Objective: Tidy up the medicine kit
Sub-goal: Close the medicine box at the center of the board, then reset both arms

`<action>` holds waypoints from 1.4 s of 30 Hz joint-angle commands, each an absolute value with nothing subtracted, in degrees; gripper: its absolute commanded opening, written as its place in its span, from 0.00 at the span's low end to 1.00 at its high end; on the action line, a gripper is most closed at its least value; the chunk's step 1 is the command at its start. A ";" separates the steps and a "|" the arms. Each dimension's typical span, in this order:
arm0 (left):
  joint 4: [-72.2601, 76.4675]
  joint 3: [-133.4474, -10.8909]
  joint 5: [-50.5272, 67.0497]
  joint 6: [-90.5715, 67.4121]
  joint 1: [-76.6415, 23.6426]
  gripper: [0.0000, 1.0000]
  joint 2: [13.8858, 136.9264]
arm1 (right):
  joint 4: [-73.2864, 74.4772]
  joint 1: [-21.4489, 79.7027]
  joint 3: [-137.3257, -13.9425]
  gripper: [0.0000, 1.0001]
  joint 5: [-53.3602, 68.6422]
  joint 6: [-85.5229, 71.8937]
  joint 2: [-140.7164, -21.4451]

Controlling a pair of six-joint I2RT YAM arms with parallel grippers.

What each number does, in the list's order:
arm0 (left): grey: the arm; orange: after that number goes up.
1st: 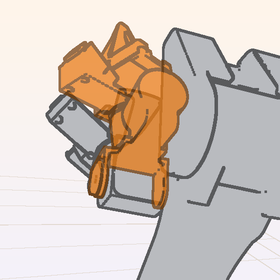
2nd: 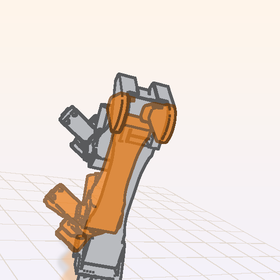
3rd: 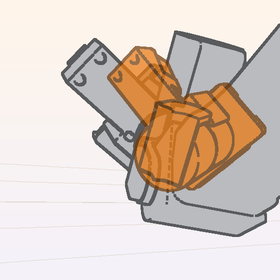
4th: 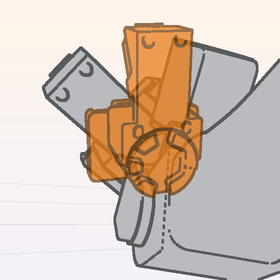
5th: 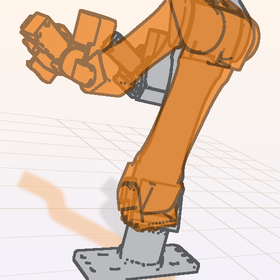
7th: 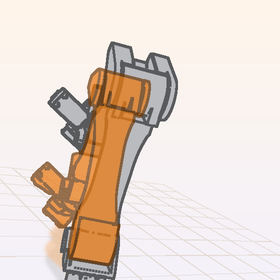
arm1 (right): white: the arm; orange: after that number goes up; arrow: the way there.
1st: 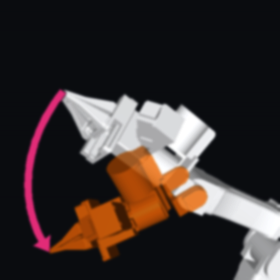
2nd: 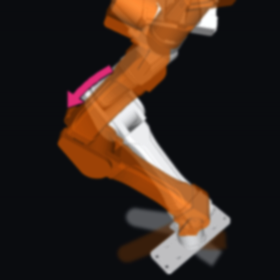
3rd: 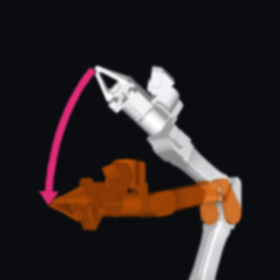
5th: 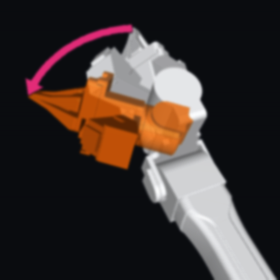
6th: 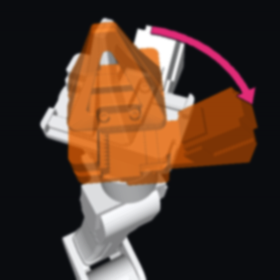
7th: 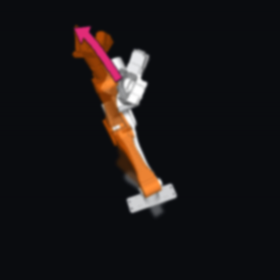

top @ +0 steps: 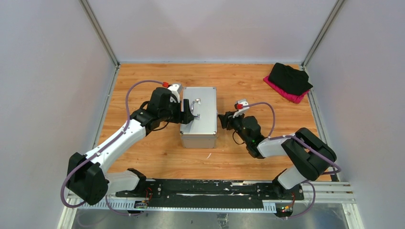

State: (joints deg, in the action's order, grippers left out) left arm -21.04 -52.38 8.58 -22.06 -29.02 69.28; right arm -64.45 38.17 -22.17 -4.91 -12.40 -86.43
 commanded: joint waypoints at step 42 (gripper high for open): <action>-32.21 -43.32 -24.71 -22.32 -29.14 0.90 22.02 | 29.50 37.03 -38.64 0.89 -23.80 -13.46 -15.77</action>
